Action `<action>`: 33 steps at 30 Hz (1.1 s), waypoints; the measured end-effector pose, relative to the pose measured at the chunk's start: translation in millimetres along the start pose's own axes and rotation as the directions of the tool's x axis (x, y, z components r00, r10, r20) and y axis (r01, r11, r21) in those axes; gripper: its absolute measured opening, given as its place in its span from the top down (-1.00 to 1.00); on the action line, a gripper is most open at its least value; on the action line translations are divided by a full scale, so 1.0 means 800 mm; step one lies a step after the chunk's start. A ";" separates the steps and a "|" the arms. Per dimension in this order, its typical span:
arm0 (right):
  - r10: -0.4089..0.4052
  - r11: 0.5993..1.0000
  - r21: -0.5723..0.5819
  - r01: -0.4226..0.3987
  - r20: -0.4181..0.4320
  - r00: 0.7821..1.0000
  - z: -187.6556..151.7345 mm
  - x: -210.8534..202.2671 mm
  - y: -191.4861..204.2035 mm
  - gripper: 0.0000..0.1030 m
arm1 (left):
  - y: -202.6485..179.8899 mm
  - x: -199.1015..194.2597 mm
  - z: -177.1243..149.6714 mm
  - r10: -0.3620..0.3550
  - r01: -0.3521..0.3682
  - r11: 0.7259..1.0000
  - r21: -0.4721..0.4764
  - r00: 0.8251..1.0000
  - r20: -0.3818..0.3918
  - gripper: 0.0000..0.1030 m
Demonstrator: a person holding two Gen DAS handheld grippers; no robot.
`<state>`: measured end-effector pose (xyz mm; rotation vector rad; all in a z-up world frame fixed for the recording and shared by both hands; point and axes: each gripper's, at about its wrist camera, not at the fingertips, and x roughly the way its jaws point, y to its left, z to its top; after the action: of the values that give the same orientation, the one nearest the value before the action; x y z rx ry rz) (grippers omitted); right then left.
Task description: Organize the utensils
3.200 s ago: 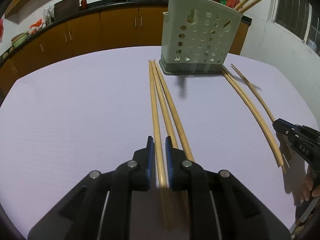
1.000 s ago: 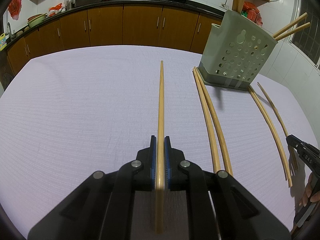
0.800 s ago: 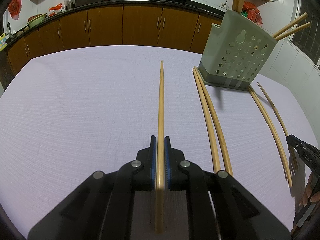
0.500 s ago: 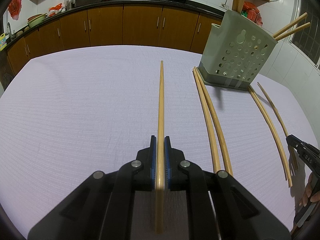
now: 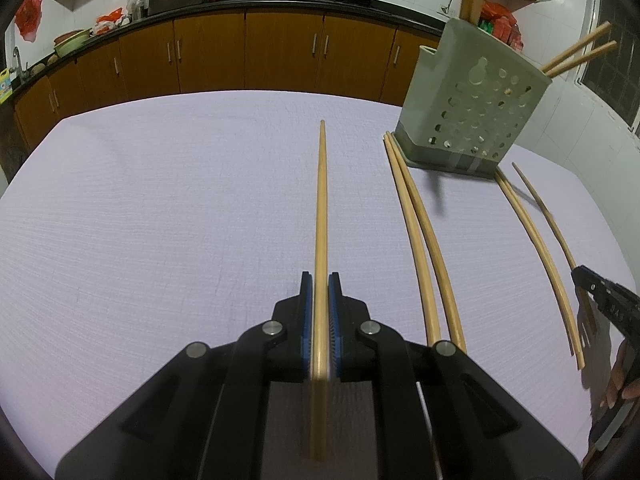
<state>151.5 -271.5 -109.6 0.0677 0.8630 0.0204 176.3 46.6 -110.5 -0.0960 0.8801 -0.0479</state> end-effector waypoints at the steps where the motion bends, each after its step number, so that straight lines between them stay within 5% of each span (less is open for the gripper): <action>1: 0.002 1.000 0.002 -0.002 0.000 1.000 0.000 0.000 0.000 0.83 | -0.001 -0.001 -0.001 0.003 -0.003 1.000 0.010 1.000 -0.001 0.81; 6: 0.002 1.000 0.010 -0.003 0.037 0.999 0.001 -0.011 -0.005 0.84 | -0.005 -0.009 -0.003 0.007 -0.007 0.999 0.052 1.000 0.006 0.85; 12: 0.019 0.999 0.023 -0.024 0.202 0.979 0.026 -0.073 -0.012 0.84 | -0.006 -0.075 0.019 -0.034 0.021 0.996 0.085 0.987 0.154 0.85; 19: 0.047 0.999 0.010 -0.054 0.355 0.934 0.059 -0.134 -0.008 0.85 | -0.007 -0.150 0.068 -0.091 0.066 0.994 0.088 0.944 0.317 0.85; 29: 0.114 0.993 -0.030 -0.113 0.467 0.877 0.102 -0.198 0.008 0.86 | -0.031 -0.213 0.111 -0.199 0.147 0.977 0.155 0.895 0.400 0.85; 33: 0.173 0.984 -0.061 -0.167 0.532 0.829 0.123 -0.230 0.022 0.86 | -0.057 -0.235 0.136 -0.245 0.178 0.967 0.184 0.855 0.457 0.85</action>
<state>106.8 -267.2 95.2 0.1325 0.2889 0.1680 140.5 23.6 107.7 -0.0728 0.3644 -0.2805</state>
